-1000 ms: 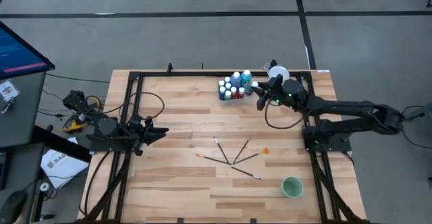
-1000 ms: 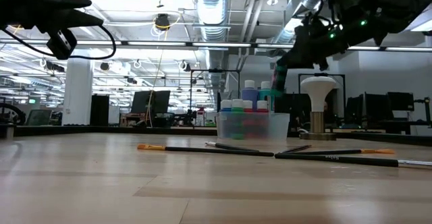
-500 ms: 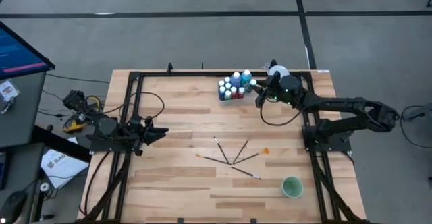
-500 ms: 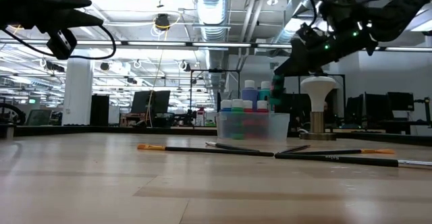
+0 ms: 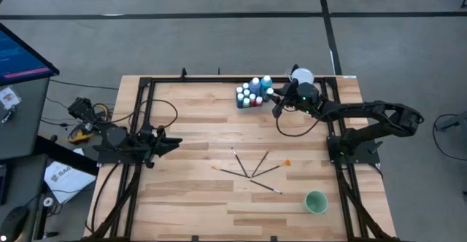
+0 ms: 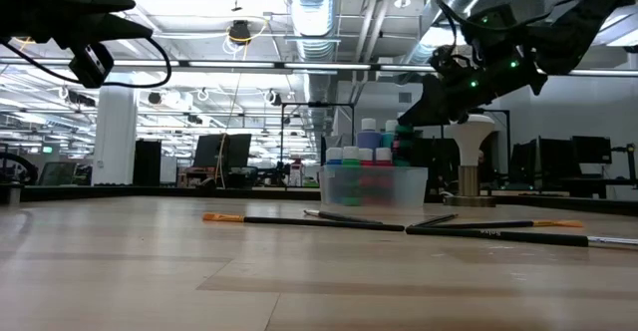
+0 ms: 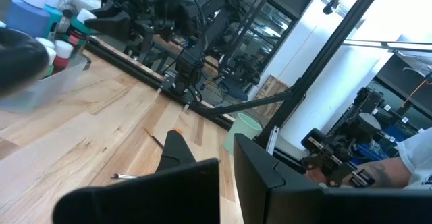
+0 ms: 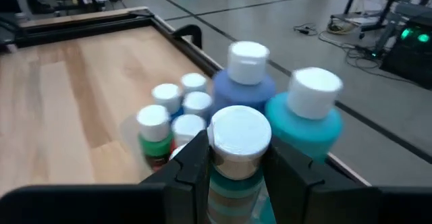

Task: Pick & Place Paint Supplies
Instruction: Put the dark green paint bottle into the transparent bin

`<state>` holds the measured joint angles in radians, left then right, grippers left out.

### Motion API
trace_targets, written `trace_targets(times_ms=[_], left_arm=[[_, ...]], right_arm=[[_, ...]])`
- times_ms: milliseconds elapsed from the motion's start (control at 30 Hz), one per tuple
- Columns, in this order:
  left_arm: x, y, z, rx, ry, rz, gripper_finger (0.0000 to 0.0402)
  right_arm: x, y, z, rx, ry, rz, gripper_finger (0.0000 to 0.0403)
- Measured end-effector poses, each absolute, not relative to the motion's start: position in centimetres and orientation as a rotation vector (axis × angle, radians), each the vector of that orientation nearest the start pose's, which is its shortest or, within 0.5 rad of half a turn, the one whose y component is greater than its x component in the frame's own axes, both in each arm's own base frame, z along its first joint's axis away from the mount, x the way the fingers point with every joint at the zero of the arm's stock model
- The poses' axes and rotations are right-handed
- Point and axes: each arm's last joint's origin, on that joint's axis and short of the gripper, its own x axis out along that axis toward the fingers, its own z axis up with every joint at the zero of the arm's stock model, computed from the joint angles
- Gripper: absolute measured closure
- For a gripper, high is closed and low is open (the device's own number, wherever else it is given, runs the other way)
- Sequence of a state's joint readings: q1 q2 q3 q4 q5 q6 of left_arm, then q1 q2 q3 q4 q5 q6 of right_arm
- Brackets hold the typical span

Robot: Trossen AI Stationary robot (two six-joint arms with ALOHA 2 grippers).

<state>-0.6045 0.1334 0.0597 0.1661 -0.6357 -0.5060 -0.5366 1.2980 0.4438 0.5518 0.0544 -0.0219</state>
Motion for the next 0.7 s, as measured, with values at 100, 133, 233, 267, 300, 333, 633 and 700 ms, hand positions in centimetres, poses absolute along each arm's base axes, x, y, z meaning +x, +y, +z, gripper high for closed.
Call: trace_targets(times_ms=[100,133,233,267,300,333,633,700], left_arm=[[9.02,-4.14,18.9,-0.56,-0.082,0.011,0.04],[9.02,-4.14,18.89,-0.559,-0.082,0.012,0.04],[9.02,-4.14,18.89,-0.559,-0.082,0.012,0.04],[9.02,-4.14,18.89,-0.56,-0.082,0.011,0.04],[9.02,-4.14,18.89,-0.56,-0.082,0.011,0.04],[9.02,-4.14,18.89,-0.559,-0.082,0.012,0.04],[9.02,-4.14,18.89,-0.56,-0.082,0.011,0.04],[9.02,-4.14,18.89,-0.56,-0.082,0.011,0.04]], right_arm=[[21.25,-12.54,18.5,0.05,0.298,-0.571,0.03],[21.22,-12.52,18.58,0.049,0.295,-0.57,0.03],[20.99,-12.55,18.76,0.05,0.299,-0.577,0.03],[20.9,-12.57,18.76,0.052,0.304,-0.579,0.03],[20.8,-12.6,18.78,0.053,0.309,-0.582,0.03],[20.74,-12.63,18.84,0.053,0.308,-0.585,0.03],[20.64,-12.59,18.66,0.055,0.333,-0.584,0.03],[20.59,-12.66,18.65,0.047,0.336,-0.586,0.03]])
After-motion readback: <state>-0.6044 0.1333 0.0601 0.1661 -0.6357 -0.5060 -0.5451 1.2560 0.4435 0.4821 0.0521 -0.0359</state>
